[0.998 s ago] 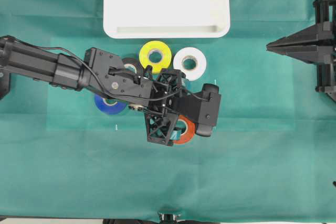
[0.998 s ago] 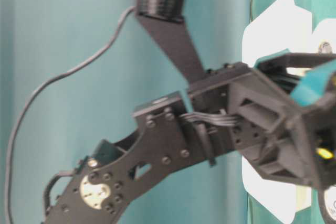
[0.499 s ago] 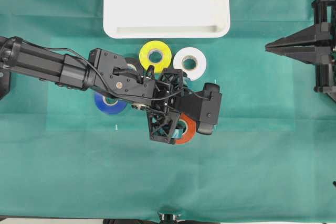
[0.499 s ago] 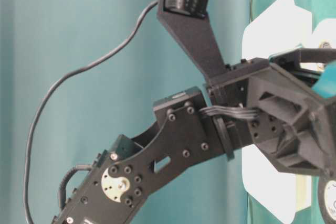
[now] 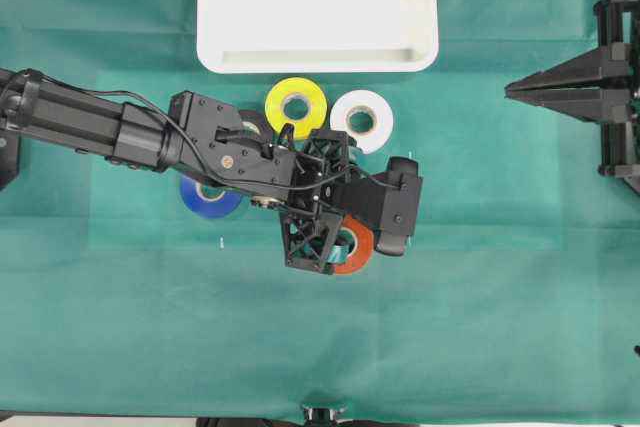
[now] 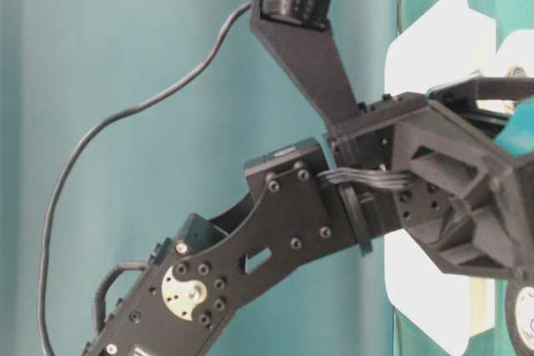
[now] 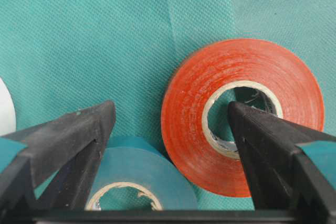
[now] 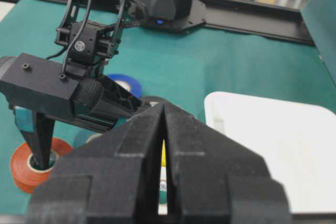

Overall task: Pick up the tape from a random location and place it into the white case.
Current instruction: 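Close the left gripper fingers inside the orange-red roll's core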

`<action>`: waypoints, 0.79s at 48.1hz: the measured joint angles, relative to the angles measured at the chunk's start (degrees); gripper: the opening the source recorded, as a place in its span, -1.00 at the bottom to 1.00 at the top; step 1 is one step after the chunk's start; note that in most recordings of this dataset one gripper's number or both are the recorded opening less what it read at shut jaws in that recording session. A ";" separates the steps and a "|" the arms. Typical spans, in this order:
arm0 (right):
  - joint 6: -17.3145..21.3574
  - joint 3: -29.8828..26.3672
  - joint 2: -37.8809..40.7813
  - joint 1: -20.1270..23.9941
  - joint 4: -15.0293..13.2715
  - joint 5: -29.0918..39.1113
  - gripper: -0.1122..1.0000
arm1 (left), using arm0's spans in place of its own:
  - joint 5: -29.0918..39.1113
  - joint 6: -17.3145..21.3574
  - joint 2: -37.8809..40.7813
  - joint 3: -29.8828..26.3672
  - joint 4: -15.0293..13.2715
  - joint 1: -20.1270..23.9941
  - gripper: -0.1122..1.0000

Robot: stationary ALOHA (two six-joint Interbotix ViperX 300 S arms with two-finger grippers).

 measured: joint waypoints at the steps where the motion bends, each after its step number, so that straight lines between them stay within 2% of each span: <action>1: 0.00 0.00 0.00 0.00 0.00 0.00 -0.80 | 0.00 0.00 0.00 0.00 0.00 0.09 0.92; 8: 0.00 0.00 0.00 0.00 0.00 0.00 -0.80 | 0.26 0.00 0.00 0.00 -0.09 0.09 0.89; 11: 0.00 0.00 0.00 0.00 0.00 0.09 -0.80 | 0.44 0.00 0.00 0.00 0.00 0.09 0.80; 14: 0.00 0.00 0.00 0.00 0.00 0.09 -0.80 | 0.79 0.00 0.00 -0.09 0.00 0.09 0.59; 22: 0.00 0.00 0.00 0.00 0.00 0.09 -0.80 | 1.85 -0.18 0.00 -0.35 -0.09 0.00 -0.23; 24: 0.00 0.00 0.00 0.00 0.00 0.09 -0.80 | 2.20 0.18 0.00 -0.53 0.00 0.00 -0.36; 38: 0.00 0.00 0.00 -0.09 0.00 0.09 -0.80 | 3.16 0.18 0.00 -0.88 0.00 0.00 -0.37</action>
